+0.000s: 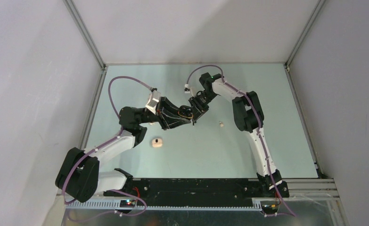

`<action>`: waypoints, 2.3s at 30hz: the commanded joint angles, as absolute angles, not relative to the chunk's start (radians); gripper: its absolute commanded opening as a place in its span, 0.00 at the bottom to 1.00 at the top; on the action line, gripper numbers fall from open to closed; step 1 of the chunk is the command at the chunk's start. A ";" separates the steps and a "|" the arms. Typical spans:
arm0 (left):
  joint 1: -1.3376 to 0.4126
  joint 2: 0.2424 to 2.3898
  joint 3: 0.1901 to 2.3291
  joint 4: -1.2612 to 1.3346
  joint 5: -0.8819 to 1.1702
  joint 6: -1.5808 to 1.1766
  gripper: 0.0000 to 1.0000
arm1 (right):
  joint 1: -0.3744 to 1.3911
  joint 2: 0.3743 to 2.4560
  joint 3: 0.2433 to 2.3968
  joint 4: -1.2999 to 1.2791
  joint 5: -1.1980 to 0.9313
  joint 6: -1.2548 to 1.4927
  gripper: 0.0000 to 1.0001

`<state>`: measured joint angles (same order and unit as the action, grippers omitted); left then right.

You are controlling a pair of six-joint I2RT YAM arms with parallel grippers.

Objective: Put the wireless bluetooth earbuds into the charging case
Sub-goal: Pick up the left earbud from the center of the board.

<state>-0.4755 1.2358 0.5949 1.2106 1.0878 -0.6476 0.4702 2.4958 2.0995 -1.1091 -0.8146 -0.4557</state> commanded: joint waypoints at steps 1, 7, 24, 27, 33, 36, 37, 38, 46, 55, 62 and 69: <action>-0.481 1.213 0.626 1.253 1.090 -0.653 0.03 | 0.481 2.422 2.013 -1.001 -0.691 -0.429 0.36; -0.480 1.212 0.626 1.248 1.088 -0.651 0.03 | 0.491 2.406 1.986 -0.985 -0.662 -0.425 0.35; -0.480 1.210 0.624 1.232 1.087 -0.639 0.03 | 0.525 2.392 1.945 -0.941 -0.576 -0.407 0.30; -0.480 1.208 0.623 1.231 1.087 -0.638 0.03 | 0.530 2.398 1.947 -0.942 -0.563 -0.408 0.22; -0.481 1.206 0.624 1.229 1.086 -0.637 0.03 | 0.527 2.379 1.943 -0.938 -0.560 -0.419 0.07; -0.481 1.206 0.624 1.228 1.088 -0.635 0.03 | 0.517 2.356 1.936 -0.933 -0.562 -0.424 0.06; -0.480 1.207 0.624 1.227 1.088 -0.635 0.03 | 0.509 2.340 1.936 -0.934 -0.566 -0.423 0.06; -0.481 1.207 0.624 1.227 1.088 -0.634 0.03 | 0.504 2.321 1.938 -0.935 -0.576 -0.420 0.06; -0.480 1.215 0.627 1.226 1.081 -0.635 0.03 | 0.459 2.196 1.926 -0.923 -0.608 -0.415 0.04; -0.482 1.216 0.624 1.166 1.056 -0.593 0.03 | 0.438 2.066 1.828 -0.836 -0.519 -0.361 0.03; -0.483 1.226 0.627 1.038 0.977 -0.502 0.03 | 0.395 1.895 1.757 -0.763 -0.407 -0.308 0.04; -0.486 1.236 0.629 0.996 0.943 -0.480 0.03 | 0.363 1.672 1.701 -0.715 -0.340 -0.297 0.04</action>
